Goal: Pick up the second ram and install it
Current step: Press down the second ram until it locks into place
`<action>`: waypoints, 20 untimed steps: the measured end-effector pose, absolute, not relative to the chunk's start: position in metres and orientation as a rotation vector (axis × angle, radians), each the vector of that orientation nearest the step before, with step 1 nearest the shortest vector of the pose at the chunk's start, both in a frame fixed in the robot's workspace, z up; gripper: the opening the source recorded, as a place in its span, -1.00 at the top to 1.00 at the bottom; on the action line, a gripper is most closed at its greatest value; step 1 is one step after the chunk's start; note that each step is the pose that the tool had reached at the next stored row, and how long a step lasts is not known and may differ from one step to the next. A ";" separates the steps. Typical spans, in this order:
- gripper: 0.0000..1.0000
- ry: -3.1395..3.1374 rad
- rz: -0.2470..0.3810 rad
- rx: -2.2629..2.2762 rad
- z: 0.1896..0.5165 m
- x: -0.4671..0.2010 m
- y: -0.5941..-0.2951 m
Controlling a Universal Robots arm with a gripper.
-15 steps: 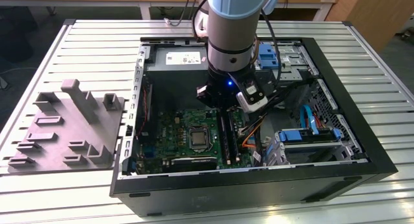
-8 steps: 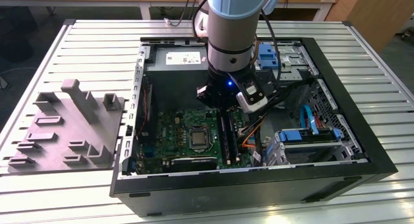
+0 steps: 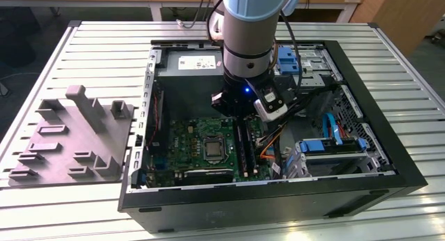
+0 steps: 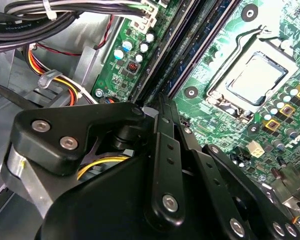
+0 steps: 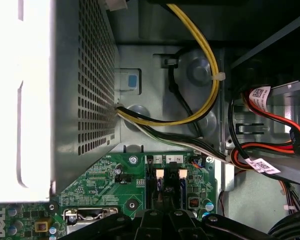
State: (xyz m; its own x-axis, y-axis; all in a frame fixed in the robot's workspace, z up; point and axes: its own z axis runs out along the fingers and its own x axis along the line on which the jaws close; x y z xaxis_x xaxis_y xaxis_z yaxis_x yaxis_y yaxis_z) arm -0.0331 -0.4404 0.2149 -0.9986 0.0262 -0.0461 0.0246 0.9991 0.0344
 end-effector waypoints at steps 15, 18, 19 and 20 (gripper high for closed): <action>0.80 3.094 0.053 0.039 0.240 -0.033 -0.440; 0.80 3.094 0.052 0.039 0.241 -0.033 -0.441; 0.80 3.094 0.052 0.039 0.241 -0.033 -0.443; 0.80 3.094 0.052 0.039 0.241 -0.033 -0.444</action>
State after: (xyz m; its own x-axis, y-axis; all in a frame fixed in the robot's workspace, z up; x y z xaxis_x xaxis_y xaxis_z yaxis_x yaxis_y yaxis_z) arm -0.0331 -0.4443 0.2405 -0.9986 0.0262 -0.0461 0.0246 0.9991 0.0345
